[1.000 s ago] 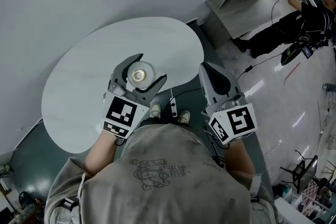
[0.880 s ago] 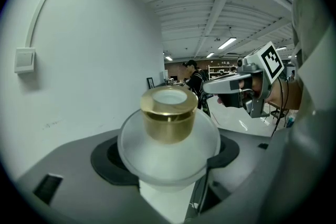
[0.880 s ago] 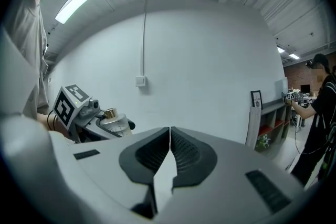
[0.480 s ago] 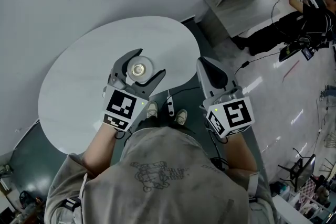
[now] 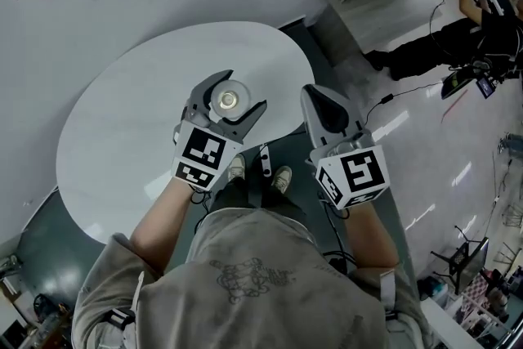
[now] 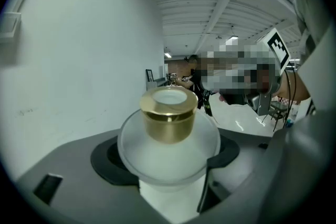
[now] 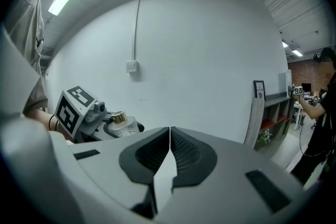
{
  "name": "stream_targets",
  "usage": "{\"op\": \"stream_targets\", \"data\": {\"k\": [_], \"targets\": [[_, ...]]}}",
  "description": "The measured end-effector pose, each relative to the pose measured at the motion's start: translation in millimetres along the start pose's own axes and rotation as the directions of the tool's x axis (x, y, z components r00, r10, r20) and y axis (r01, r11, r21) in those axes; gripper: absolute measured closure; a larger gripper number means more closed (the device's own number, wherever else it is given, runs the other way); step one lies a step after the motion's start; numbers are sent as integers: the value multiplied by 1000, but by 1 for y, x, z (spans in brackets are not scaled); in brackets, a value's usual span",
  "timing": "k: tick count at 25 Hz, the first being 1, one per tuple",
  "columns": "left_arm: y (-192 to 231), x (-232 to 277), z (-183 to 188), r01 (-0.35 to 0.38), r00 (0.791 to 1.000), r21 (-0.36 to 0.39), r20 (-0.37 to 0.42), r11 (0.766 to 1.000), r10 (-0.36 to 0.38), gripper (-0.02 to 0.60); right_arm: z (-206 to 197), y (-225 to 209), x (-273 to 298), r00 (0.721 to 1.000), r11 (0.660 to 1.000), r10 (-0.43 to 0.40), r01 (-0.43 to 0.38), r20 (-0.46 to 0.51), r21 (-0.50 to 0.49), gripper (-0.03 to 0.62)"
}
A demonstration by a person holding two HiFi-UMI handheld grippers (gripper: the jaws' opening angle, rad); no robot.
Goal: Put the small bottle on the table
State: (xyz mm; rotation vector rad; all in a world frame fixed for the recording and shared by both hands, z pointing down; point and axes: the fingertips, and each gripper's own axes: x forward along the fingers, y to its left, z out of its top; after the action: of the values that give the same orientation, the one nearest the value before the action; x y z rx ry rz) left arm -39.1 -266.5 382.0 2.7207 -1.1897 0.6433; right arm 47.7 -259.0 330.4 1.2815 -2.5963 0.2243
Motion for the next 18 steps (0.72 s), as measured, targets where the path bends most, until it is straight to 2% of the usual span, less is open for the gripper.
{"op": "stream_targets", "data": {"k": [10,18], "targets": [[6,47,-58,28,996,-14,-82,1000,-29,239,-49,-4,32,997,999,20,-17,-77,38,563],[11,85,-105,37,992,-32,-122,999,-40,239,-104,-11,56,990,997,24,-13,-139,79,563]]}}
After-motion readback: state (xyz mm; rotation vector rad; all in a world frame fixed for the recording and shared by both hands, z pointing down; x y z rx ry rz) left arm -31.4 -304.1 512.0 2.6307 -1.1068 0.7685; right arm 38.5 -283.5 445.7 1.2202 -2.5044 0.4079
